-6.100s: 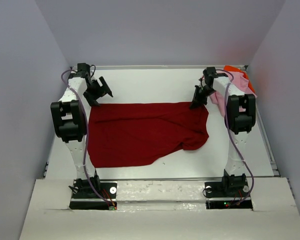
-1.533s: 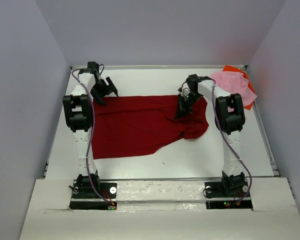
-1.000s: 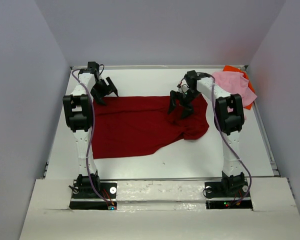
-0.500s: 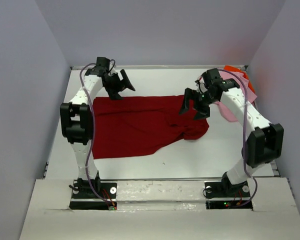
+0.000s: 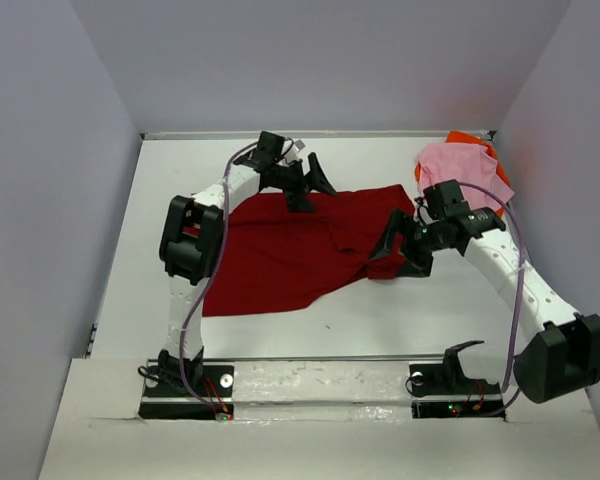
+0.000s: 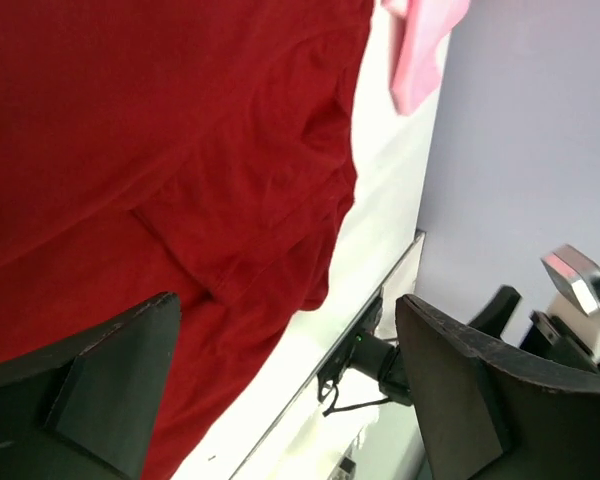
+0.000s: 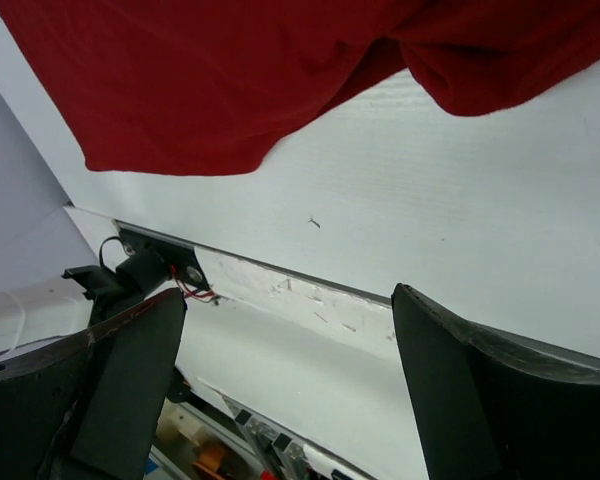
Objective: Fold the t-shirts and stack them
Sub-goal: Grap the side of the flattened tshirt closest away from the robot with both arms
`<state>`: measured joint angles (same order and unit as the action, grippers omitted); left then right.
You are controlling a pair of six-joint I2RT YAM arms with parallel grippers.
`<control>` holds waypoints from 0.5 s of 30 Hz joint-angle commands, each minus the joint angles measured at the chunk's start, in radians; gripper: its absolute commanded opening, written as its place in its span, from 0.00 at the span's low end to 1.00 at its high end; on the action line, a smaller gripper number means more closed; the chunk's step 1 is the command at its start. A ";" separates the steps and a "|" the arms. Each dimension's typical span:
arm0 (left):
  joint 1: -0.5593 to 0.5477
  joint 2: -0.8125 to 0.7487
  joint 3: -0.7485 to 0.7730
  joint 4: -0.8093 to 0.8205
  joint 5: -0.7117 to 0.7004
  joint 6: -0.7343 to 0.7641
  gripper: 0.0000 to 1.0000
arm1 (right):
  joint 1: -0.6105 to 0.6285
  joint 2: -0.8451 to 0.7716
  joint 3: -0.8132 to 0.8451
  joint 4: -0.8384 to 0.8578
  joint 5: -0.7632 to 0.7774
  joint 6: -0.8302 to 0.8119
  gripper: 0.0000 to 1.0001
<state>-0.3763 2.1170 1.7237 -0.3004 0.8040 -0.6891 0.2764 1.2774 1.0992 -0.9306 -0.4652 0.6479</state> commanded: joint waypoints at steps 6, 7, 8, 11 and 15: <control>-0.111 0.161 0.204 -0.040 0.025 -0.008 0.99 | 0.000 -0.187 -0.165 0.022 0.046 0.114 0.89; -0.118 0.182 0.238 -0.071 0.006 0.012 0.99 | 0.012 -0.190 -0.182 0.024 0.051 0.119 0.89; -0.127 0.228 0.272 -0.127 -0.003 0.026 0.99 | 0.012 -0.193 -0.203 0.029 0.057 0.134 0.89; -0.130 0.287 0.344 -0.149 0.015 0.031 0.99 | 0.053 -0.210 -0.286 0.085 0.054 0.200 0.89; -0.125 0.325 0.382 -0.160 -0.005 0.037 0.99 | 0.098 -0.185 -0.363 0.214 0.074 0.274 0.89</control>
<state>-0.5159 2.4252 2.0415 -0.4042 0.7856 -0.6685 0.3359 1.0866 0.7826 -0.8558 -0.4240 0.8288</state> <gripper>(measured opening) 0.989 0.895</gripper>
